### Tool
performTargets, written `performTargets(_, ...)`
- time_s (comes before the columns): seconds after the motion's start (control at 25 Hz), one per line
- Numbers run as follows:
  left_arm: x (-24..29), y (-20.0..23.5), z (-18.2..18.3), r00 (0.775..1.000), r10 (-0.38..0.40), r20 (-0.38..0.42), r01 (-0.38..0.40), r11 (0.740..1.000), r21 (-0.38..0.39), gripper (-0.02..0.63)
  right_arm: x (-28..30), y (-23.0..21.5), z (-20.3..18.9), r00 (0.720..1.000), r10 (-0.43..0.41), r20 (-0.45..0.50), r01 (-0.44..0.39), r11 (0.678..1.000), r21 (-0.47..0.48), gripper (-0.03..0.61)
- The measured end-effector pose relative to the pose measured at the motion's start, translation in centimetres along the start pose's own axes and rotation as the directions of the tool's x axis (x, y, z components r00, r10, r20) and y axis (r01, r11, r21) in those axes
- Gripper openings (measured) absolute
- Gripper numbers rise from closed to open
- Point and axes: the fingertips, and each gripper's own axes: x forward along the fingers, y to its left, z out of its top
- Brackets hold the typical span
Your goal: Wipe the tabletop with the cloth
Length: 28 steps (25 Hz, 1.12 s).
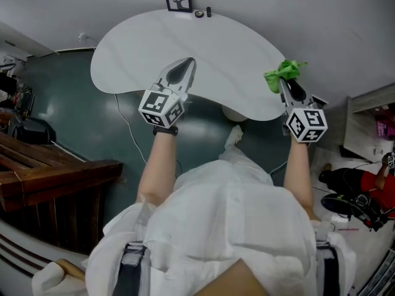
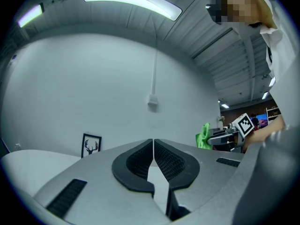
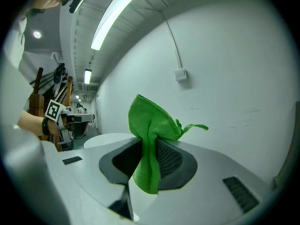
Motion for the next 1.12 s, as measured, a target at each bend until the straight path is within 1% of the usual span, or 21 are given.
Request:
performTargets(0.12, 3.3, 2.1, -0.2, 1.000, 0.007, -0.001, -0.007, 1.000, -0.011, 0.020, 4.0, -2.0, -0.4, 1.000, 0.018, -0.022, -0.018, 1.000, 0.008, 0.077)
performTargets(0.32, 9.2, 4.8, -0.8, 1.000, -0.006, -0.009, 0.005, 0.999, -0.044, 0.020, 10.3, -5.3, -1.1, 0.996, 0.054, -0.076, -0.052, 0.998, 0.021, 0.077)
performTargets(0.44, 12.4, 6.4, -1.4, 1.000, 0.000, -0.027, -0.001, 0.999, -0.054, 0.020, 13.8, -6.6, -2.1, 0.986, 0.087, -0.143, -0.086, 0.996, 0.011, 0.077)
performTargets(0.64, 16.9, 7.9, -3.0, 0.997, 0.001, -0.074, -0.003, 1.000, -0.028, 0.020, 18.7, -8.4, -4.9, 0.946, 0.160, -0.280, -0.165, 0.986, 0.005, 0.077)
performTargets(0.84, 19.3, 9.3, -5.6, 0.990, -0.010, -0.137, 0.006, 1.000, -0.027, 0.020, 23.2, -7.9, -8.0, 0.907, 0.197, -0.372, -0.211, 0.977, 0.003, 0.077)
performTargets(1.0, 21.4, 11.6, -7.7, 0.984, -0.031, -0.174, 0.025, 0.999, -0.036, 0.020, 27.5, -7.6, -10.4, 0.883, 0.188, -0.429, -0.205, 0.979, 0.007, 0.077)
performTargets(1.12, 21.9, 13.9, -8.5, 0.981, -0.037, -0.189, 0.029, 0.999, -0.044, 0.020, 30.0, -6.8, -12.3, 0.862, 0.170, -0.477, -0.189, 0.982, 0.008, 0.078)
